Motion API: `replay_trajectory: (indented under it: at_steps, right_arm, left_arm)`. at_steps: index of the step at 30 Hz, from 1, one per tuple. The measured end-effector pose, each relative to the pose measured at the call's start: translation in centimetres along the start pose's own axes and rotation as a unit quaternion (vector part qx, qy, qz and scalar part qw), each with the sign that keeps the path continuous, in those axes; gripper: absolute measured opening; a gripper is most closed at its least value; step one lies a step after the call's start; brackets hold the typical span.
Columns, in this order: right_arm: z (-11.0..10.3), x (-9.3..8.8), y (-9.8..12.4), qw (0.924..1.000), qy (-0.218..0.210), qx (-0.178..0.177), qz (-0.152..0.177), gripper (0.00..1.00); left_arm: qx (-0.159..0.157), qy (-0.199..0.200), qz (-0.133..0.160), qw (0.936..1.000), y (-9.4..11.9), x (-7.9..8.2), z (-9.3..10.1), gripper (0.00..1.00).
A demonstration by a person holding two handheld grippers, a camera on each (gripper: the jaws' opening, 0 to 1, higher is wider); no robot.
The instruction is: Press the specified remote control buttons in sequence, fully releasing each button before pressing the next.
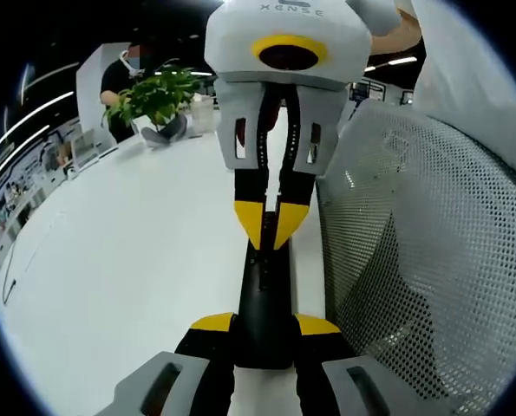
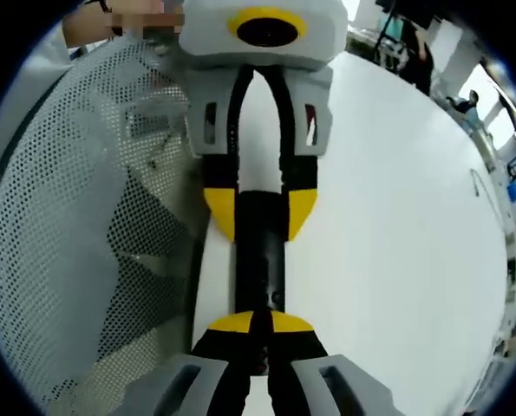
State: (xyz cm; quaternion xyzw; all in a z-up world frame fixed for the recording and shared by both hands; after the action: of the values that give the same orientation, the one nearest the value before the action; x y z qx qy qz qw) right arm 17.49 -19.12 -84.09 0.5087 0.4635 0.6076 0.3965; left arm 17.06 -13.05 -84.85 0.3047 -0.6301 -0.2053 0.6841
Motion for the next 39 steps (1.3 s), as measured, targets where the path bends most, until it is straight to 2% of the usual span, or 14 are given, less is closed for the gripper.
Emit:
replay_trajectory:
  at_steps: [3,7,11,14,16,17,29,39]
  right_arm:
    - [-0.03,-0.20,0.08,0.9999,0.007,-0.009,0.003,0.02]
    - [0.21,-0.27,0.11,0.9996,-0.025,-0.004,0.012,0.02]
    - [0.00,-0.31,0.14,0.9998,-0.014,-0.005,0.016,0.02]
    - [0.17,-0.35,0.26,0.9975,-0.051,0.002,0.048,0.02]
    - [0.30,-0.60,0.43,0.9970,-0.044,-0.003,0.064,0.01]
    - [0.17,-0.53,0.37,0.9955,-0.059,-0.002,0.074,0.01]
    - [-0.25,-0.36,0.46,0.9973,-0.031,0.007,0.067,0.03]
    - [-0.28,-0.68,0.56,0.9981,-0.028,0.002,0.056,0.04]
  left_arm:
    - [0.001,0.002,-0.001,1.0000,-0.01,0.03,0.00,0.24]
    - [-0.001,-0.002,-0.001,1.0000,-0.04,0.03,0.00,0.24]
    - [-0.001,-0.002,-0.002,1.0000,-0.06,0.05,0.03,0.24]
    - [-0.001,0.000,-0.001,1.0000,-0.05,0.07,0.04,0.24]
    - [-0.001,0.000,-0.001,1.0000,-0.06,0.06,0.04,0.24]
    - [0.000,0.001,-0.001,1.0000,-0.06,0.04,0.05,0.24]
    - [0.002,0.003,-0.005,1.0000,0.07,-0.09,0.28,0.24]
    - [-0.001,0.001,-0.005,1.0000,0.06,-0.08,0.30,0.24]
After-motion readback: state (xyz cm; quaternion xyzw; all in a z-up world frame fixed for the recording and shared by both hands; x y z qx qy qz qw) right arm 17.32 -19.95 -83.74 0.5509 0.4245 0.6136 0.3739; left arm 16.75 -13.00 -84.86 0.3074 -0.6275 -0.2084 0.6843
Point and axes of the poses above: the point that each gripper's makers call its tool centre point, and the gripper's own axes: y roughly backward along the fingers, z roughly to its right, x roughly out of its top, the point moved 2 cm from there along y, roughly backward along the fingers, and after that the axes turned 1 degree about -x, right-handed, at the moved point
